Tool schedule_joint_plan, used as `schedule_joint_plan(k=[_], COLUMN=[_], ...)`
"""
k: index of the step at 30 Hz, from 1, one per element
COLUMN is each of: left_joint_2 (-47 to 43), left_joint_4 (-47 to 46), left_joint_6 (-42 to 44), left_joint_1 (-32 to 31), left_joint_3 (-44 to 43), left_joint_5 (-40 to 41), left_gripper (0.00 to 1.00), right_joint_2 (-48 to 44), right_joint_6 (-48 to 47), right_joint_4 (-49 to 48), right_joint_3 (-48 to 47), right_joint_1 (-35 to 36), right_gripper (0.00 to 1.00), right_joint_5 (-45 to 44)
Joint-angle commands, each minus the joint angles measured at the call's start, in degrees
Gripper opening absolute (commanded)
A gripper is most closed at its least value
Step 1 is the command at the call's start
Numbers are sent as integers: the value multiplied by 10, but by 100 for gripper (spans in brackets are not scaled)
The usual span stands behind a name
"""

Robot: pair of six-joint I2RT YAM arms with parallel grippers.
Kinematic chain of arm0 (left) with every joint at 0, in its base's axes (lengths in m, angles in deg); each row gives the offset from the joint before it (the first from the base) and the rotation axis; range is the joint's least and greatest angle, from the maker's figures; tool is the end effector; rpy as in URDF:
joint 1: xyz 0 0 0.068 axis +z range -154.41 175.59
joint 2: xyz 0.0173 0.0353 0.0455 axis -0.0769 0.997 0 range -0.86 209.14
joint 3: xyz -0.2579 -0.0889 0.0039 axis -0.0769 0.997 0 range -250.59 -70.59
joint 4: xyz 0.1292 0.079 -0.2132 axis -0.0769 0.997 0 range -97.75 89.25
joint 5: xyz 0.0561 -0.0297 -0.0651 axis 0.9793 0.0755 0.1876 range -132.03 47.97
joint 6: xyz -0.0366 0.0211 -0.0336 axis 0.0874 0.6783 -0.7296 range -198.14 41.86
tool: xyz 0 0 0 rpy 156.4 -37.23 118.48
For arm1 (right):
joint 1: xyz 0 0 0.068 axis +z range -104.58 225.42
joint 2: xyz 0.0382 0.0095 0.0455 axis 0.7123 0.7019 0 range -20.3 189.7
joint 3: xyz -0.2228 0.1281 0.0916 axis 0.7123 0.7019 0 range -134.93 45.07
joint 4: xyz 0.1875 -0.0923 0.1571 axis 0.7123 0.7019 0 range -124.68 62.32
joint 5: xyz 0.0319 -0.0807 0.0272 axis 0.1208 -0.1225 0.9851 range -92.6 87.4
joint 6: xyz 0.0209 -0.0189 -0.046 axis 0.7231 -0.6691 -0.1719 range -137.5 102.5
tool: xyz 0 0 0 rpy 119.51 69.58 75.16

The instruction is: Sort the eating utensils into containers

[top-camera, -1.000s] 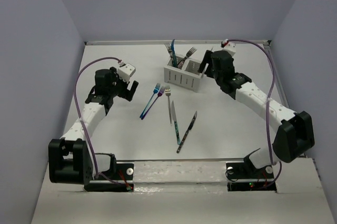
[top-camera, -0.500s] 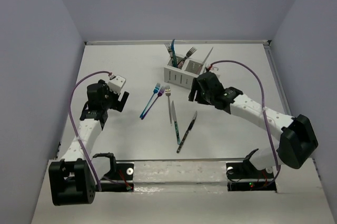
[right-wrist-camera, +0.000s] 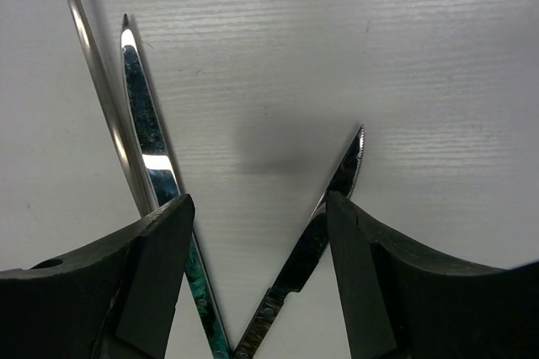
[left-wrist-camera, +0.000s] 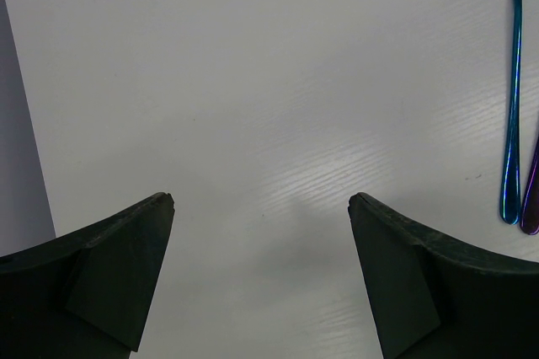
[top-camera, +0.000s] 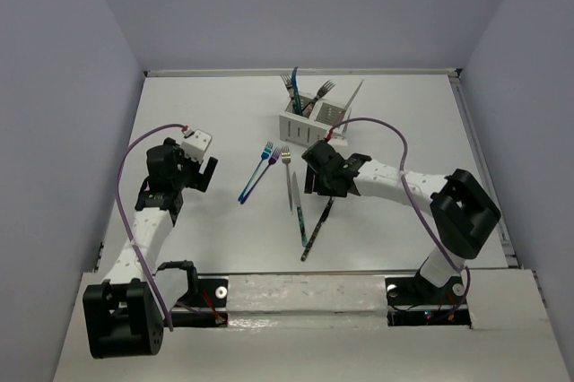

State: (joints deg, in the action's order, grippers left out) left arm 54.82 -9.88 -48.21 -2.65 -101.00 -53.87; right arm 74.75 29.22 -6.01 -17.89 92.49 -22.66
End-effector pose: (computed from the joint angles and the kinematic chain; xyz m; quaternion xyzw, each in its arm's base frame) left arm 0.2185 -0.0006 0.2384 0.2571 0.7912 0.0669 0.5508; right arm 0.2374 0.2371 0.2034 0.0411 0.9530 0.0663 0.2929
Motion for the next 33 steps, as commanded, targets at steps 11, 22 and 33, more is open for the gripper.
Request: schedule_joint_plan(k=[11,22,33], left_joint_2=[-13,-16,-24], left_joint_4=[-16,-16,-16], left_joint_6=[-3,-3,-2], left_joint_1=[3,3,3], left_joint_3=[9,9,12], left_joint_5=[1,-6,-7], left_gripper=[99,99,99], right_joint_2=[24,21,24], right_joint_6=[104,130,136], right_joint_4=[121,86,86], right_joint_3=[-10,62,97], right_joint_1=[99,104,104], right_gripper=[70,64,31], right_joint_5=[-9,13,18])
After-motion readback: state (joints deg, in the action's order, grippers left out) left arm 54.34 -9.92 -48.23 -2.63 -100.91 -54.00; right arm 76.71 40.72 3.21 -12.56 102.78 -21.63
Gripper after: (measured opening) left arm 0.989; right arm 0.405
